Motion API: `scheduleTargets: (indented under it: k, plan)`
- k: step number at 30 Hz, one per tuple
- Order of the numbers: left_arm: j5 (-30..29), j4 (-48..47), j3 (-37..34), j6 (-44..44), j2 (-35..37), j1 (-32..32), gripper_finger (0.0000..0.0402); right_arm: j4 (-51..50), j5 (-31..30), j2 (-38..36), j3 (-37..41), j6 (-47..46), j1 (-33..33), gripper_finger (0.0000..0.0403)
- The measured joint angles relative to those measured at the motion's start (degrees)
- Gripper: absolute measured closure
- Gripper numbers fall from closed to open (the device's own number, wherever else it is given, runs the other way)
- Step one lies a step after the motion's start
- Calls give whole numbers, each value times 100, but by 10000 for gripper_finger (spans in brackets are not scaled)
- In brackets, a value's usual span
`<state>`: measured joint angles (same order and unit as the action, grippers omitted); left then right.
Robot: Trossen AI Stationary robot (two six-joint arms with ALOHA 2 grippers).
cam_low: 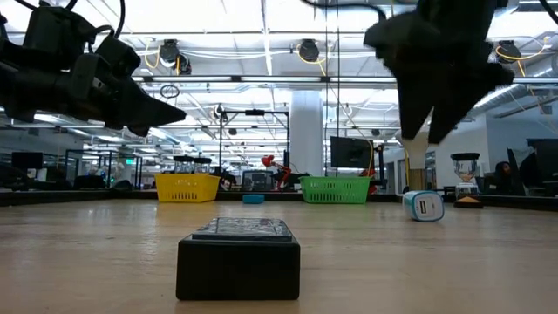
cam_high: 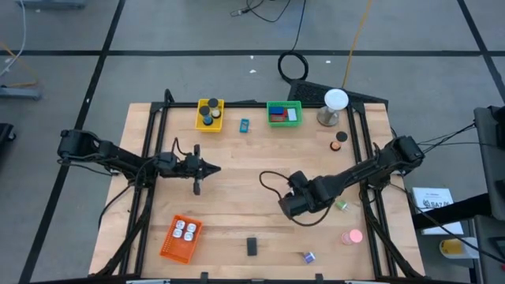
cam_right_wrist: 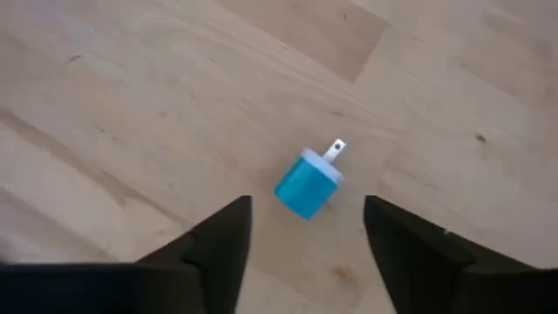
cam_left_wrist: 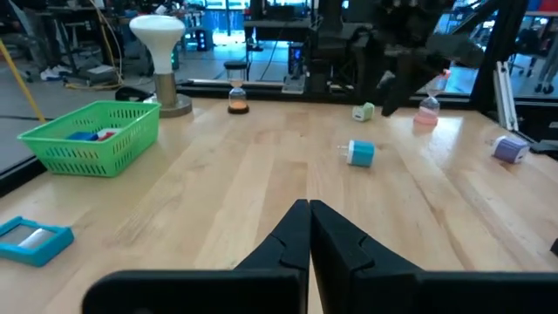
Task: Pick & Place Office items
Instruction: Put the blue charger adapter into the orange bin
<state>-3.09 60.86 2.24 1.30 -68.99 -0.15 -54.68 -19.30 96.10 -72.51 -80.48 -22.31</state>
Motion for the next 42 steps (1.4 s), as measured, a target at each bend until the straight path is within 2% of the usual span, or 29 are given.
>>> scheduleTargets:
  k: [6,9,13,19,22,25,29,35,38,42]
  plan:
    - [-3,-77,0,54,1,0,382,1306,309,6,983,-127,7,128]
    - [-4,-75,0,53,0,0,389,1813,401,6,1365,-134,16,126]
    - [-4,-74,0,53,0,0,399,1835,442,6,1652,-138,17,142]
    - [-20,-70,0,74,0,-1,383,1570,421,4,1751,-137,17,186]
    - [-98,-70,0,74,0,-1,383,1541,441,-33,1752,-129,17,195]
    - [-153,-70,0,74,0,-1,391,1521,446,-193,1755,-128,17,190]
    - [-153,-70,0,73,0,-1,399,1626,404,-357,1755,-108,17,163]
    - [-159,-70,0,75,1,-1,382,2143,122,-357,1755,129,17,133]
    - [-160,-72,0,79,0,-1,386,2119,83,-236,1765,170,58,138]
    - [-160,-77,0,83,0,-1,398,2144,9,-90,1806,224,61,170]
